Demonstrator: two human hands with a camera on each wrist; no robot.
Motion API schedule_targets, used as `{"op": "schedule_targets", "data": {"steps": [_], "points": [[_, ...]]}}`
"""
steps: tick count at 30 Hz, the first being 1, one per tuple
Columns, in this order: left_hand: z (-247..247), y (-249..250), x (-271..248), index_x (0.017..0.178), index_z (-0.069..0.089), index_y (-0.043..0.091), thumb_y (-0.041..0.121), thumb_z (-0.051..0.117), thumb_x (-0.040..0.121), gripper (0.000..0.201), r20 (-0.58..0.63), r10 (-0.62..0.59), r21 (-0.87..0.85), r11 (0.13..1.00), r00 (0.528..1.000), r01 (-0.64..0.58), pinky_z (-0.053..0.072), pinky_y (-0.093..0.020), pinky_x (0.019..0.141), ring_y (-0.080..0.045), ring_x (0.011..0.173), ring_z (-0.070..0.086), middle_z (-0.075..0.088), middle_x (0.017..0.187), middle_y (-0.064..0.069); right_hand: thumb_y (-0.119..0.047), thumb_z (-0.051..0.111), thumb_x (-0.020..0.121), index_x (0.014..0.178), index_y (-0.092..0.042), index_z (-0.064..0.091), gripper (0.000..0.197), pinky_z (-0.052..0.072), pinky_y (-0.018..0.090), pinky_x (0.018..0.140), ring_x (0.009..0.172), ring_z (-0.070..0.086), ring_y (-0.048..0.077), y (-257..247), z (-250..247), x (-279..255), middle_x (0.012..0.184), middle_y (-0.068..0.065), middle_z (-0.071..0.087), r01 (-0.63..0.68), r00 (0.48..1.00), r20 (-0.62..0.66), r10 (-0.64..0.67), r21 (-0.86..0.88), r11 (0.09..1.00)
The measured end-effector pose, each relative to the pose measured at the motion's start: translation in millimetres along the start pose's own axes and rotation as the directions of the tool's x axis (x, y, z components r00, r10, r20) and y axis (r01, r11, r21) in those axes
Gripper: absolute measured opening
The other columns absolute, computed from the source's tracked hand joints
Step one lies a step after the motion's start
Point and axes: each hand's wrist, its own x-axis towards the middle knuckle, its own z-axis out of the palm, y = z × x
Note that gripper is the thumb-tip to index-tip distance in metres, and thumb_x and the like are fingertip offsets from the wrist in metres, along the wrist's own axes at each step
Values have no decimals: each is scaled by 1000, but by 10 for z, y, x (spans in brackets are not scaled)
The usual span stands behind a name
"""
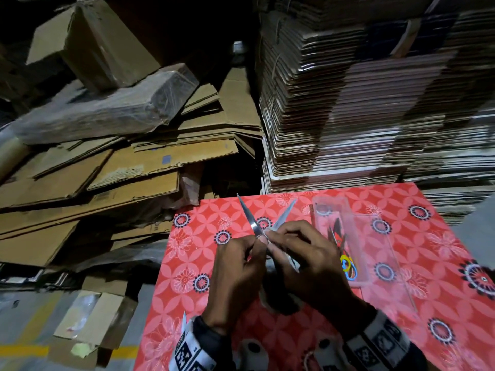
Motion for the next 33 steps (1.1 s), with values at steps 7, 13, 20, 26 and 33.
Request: {"op": "schedule_targets", "data": {"steps": [7, 13, 20, 26, 33], "points": [[47, -82, -16, 61, 56, 5, 43, 50, 99, 53, -18, -12, 53, 999, 1000, 13, 38, -48, 52, -22, 49, 50, 54, 55, -11, 2, 81, 84, 96, -12, 84, 20, 46, 8, 72, 84, 69, 1, 81, -76, 87, 90, -5, 72, -171, 985, 62, 164, 148, 974], [47, -12, -22, 58, 38, 8, 43, 49, 93, 50, -56, 2, 57, 998, 998, 1, 28, -39, 50, -8, 45, 32, 40, 52, -9, 1, 80, 87, 96, -18, 84, 22, 46, 9, 67, 80, 69, 5, 108, -44, 149, 91, -10, 72, -295, 954, 12, 298, 198, 935], [95, -23, -41, 58, 38, 8, 36, 56, 91, 46, -53, -44, 13, 999, 998, 45, 25, -33, 46, -5, 42, 30, 33, 44, 1, -7, 75, 87, 94, -17, 84, 15, 47, 8, 75, 86, 68, -3, -9, -1, 8, 90, -11, 71, -207, 977, 78, 199, 114, 972], [133, -5, -36, 57, 33, 8, 36, 54, 89, 47, -104, 9, 77, 997, 994, -1, 26, -39, 48, -8, 42, 27, 34, 49, -7, -8, 76, 89, 96, -20, 84, 16, 48, 14, 68, 79, 68, 3, 95, -71, 116, 89, -13, 70, -290, 956, -14, 293, 117, 950], [143, 19, -116, 54, 34, 14, 31, 58, 93, 48, -79, 7, 46, 999, 997, -3, 24, -31, 46, -7, 41, 30, 31, 45, 1, -8, 81, 86, 92, -25, 85, 19, 53, 19, 72, 82, 70, 5, 135, -170, 94, 87, -13, 72, -291, 956, 65, 285, 129, 948]]}}
